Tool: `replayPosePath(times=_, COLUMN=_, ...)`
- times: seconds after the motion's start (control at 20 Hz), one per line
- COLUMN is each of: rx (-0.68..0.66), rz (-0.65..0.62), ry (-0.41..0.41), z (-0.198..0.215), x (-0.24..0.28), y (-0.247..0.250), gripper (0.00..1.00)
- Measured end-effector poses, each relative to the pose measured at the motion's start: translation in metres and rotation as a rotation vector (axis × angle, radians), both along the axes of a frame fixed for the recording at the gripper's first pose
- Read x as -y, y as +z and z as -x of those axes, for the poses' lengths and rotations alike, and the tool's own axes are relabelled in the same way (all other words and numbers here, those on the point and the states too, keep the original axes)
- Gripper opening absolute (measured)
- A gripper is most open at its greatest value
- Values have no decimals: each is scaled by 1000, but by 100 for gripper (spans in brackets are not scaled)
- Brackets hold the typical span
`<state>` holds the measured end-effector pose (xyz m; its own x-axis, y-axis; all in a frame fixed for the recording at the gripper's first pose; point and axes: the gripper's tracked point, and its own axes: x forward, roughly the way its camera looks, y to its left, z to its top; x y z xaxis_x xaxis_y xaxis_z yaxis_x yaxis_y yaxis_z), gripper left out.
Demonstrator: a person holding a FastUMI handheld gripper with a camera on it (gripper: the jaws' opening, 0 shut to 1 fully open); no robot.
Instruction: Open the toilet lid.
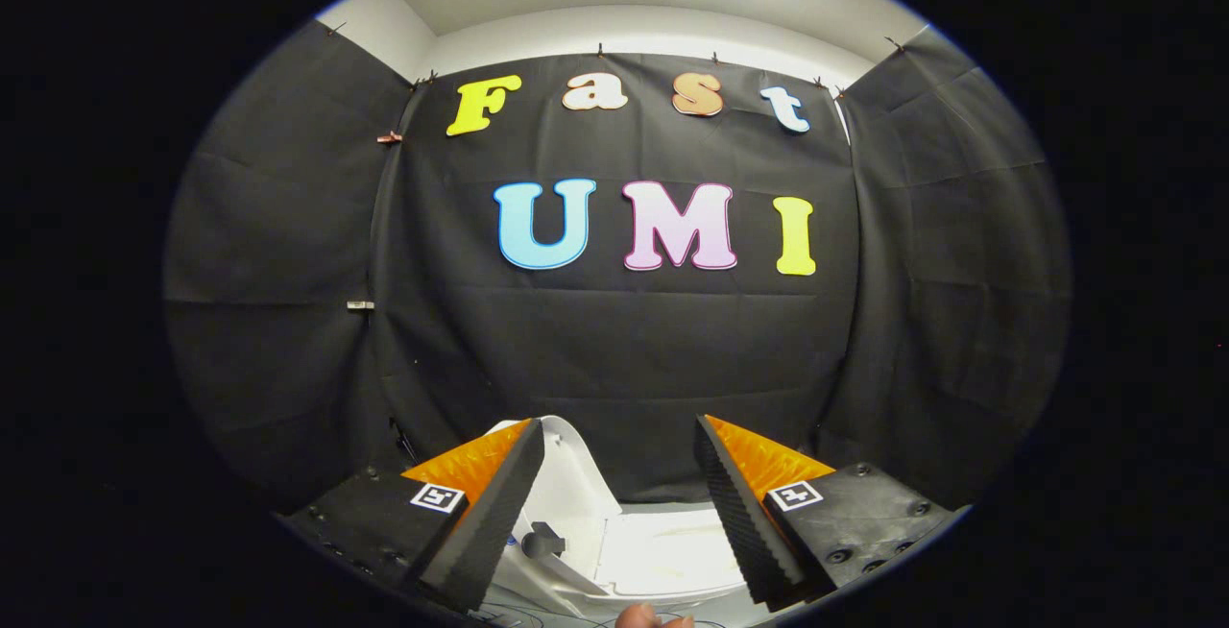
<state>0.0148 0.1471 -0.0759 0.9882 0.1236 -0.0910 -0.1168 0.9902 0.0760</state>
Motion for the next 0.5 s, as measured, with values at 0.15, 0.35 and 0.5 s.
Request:
replayPosePath(times=0.15, rx=28, rz=20, ry=-34, z=-2, x=22, y=12, gripper=99)
replayPosePath(times=0.35, rx=40, rz=19, ry=-71, z=-3, x=40, y=14, gripper=99)
replayPosePath(times=0.5, rx=48, rz=14, ry=-84, z=-5, x=46, y=14, gripper=99)
